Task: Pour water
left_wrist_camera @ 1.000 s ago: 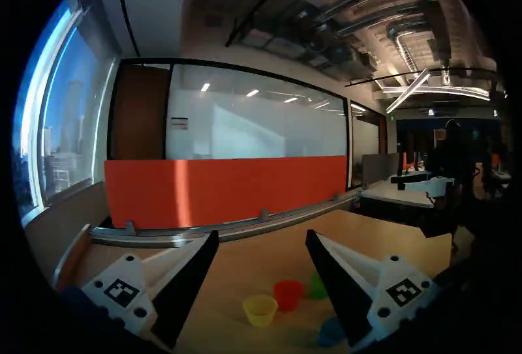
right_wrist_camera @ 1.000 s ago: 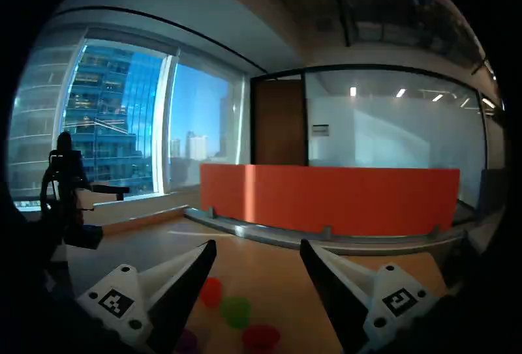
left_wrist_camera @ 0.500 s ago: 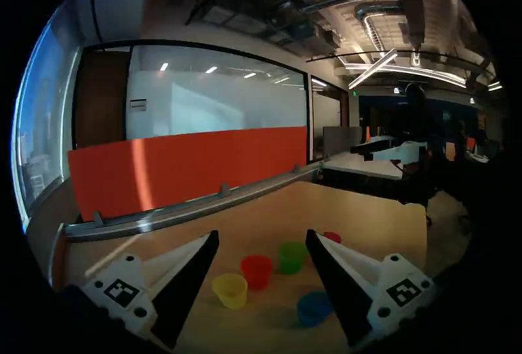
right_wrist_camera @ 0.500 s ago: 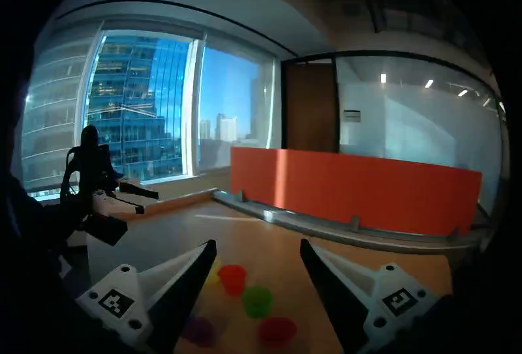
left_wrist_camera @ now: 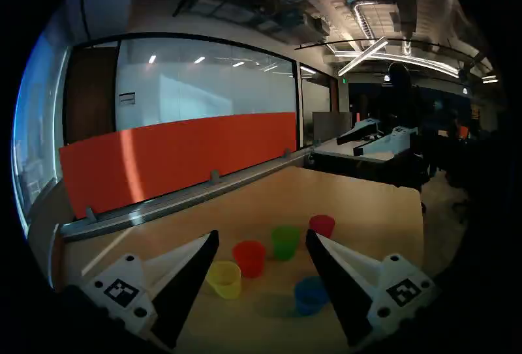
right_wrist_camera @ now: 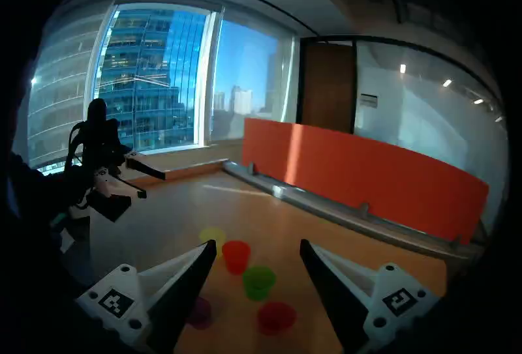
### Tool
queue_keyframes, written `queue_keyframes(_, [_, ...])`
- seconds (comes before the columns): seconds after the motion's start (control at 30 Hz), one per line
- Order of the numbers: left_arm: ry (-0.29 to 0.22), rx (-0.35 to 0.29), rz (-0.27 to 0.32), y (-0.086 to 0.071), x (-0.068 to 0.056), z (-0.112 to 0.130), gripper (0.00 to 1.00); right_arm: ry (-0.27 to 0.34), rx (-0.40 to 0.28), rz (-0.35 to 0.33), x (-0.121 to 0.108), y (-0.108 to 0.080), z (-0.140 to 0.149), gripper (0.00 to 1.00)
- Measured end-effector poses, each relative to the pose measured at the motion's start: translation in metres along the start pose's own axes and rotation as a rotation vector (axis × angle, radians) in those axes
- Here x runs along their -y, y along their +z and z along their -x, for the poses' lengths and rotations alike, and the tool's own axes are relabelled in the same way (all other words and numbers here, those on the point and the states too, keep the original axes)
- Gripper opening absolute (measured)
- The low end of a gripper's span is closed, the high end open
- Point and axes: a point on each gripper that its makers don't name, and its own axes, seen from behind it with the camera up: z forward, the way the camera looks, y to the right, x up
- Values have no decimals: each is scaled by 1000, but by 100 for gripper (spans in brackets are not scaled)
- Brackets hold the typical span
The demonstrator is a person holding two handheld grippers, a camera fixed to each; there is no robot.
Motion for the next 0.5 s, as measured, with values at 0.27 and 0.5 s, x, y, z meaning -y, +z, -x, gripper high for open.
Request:
queue_keyframes(0.27, [37, 65, 40, 9, -15, 28, 99, 5, 39, -24, 1, 8, 12, 99])
queue_keyframes(0.5, [47, 99, 78, 15, -26, 48, 99, 7, 65, -26, -3, 16, 22, 99])
